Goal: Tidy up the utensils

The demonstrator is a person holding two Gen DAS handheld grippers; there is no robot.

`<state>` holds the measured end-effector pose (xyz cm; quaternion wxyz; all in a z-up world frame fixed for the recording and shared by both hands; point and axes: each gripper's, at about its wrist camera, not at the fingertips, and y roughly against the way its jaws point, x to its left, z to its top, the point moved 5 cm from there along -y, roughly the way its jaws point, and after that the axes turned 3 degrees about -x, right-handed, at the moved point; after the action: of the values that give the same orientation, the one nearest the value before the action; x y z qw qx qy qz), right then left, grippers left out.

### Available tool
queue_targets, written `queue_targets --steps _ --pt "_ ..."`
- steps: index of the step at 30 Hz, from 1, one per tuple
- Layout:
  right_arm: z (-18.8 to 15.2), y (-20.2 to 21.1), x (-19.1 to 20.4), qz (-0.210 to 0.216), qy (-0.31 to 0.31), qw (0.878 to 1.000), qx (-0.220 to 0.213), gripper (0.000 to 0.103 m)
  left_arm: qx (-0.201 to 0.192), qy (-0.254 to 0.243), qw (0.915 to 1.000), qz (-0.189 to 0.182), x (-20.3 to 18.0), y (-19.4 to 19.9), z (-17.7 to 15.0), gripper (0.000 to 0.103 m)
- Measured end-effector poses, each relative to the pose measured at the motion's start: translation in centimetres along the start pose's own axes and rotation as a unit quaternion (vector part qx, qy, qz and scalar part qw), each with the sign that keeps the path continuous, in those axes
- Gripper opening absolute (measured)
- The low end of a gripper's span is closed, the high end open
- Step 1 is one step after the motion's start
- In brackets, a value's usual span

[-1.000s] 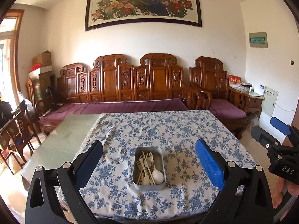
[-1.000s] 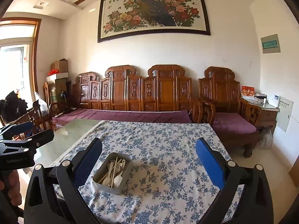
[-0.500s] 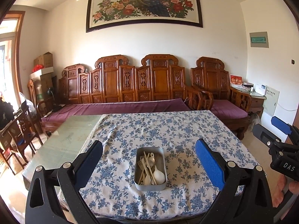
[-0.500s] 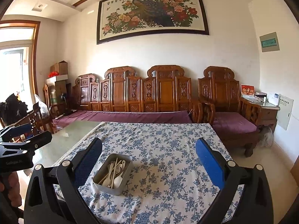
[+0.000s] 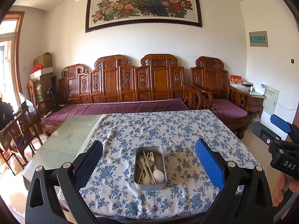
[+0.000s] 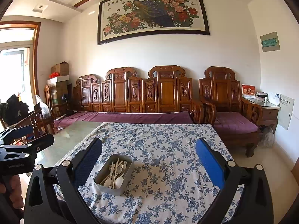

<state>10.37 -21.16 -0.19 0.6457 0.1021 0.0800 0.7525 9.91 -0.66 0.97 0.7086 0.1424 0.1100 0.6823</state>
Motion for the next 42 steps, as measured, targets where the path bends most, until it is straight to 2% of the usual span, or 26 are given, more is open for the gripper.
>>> queue_targets --steps 42 --pt "0.05 0.19 0.5 -0.001 -0.004 1.0 -0.001 0.101 -0.01 0.0 0.9999 0.0 -0.46 0.69 0.73 0.095"
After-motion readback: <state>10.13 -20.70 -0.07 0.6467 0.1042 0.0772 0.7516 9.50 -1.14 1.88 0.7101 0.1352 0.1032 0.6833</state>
